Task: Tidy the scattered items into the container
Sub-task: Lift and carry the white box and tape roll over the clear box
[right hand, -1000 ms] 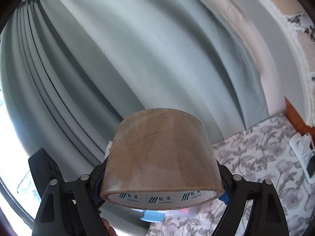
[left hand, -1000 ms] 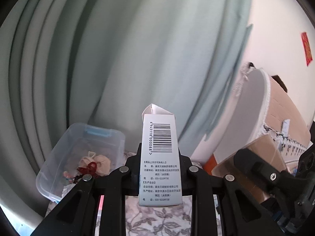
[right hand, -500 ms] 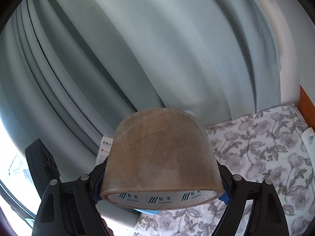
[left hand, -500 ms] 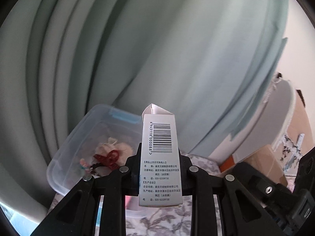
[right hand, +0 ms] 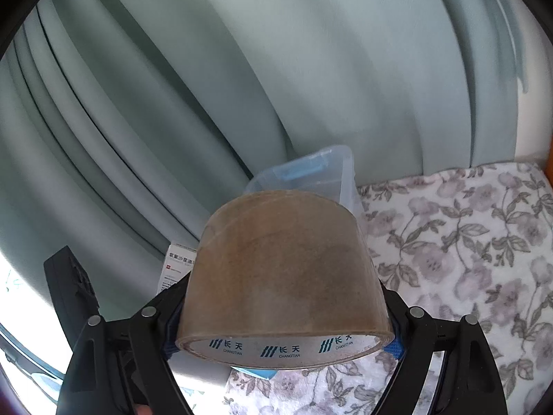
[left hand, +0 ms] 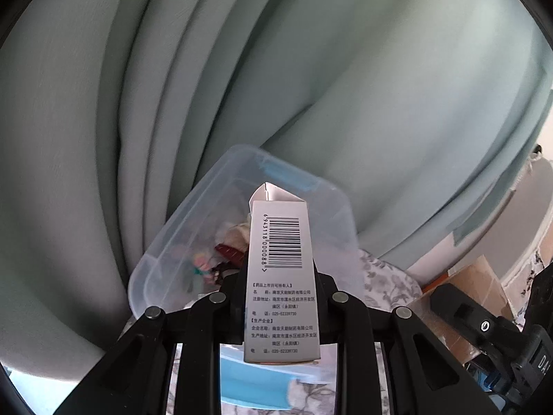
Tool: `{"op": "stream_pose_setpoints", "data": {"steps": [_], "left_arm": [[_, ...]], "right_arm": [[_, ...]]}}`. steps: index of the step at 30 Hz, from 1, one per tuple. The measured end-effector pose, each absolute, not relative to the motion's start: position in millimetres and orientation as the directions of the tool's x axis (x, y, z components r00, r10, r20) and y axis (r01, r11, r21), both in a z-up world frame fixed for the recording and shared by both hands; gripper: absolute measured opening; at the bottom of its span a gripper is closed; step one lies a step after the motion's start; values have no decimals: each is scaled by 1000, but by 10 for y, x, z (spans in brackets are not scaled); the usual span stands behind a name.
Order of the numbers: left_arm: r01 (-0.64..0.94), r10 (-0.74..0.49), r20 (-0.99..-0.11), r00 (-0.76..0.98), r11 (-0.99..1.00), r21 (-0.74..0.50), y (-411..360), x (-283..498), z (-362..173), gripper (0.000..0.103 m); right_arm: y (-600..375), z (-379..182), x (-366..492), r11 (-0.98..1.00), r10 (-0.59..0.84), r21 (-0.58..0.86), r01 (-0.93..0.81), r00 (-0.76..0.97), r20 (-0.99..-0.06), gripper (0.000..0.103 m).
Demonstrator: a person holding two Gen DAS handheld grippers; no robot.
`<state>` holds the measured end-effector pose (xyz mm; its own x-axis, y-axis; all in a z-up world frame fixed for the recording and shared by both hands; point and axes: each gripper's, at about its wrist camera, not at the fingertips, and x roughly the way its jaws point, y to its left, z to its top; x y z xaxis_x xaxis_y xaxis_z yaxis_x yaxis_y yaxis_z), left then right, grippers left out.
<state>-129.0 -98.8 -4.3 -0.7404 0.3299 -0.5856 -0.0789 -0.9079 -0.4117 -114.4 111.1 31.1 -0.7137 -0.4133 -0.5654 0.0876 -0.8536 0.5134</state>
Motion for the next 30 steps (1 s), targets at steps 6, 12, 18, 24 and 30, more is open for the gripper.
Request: {"op": "stream_pose_setpoints", "data": {"steps": [6, 12, 18, 24, 30], "left_arm": [[-55, 324, -600, -732, -905, -421, -1048, -1351, -156, 26], [-37, 323, -619, -716, -903, -429, -1155, -1438, -309, 26], [-30, 321, -631, -706, -904, -426, -1118, -1505, -402, 26], [-25, 306, -631, -713, -911, -413, -1114, -1552, -432, 26], [-27, 297, -631, -717, -916, -401, -1094, -1561, -441, 26]], "right_arm": [[1023, 131, -1298, -859, -412, 506, 78, -692, -593, 88], [963, 16, -1483, -856, -426, 510, 88, -680, -597, 88], [868, -64, -1597, -856, -437, 506, 106, -672, -598, 88], [828, -71, -1622, -858, -442, 497, 128, -679, -587, 88], [766, -95, -1684, -862, -439, 490, 130, -673, -595, 89]]}}
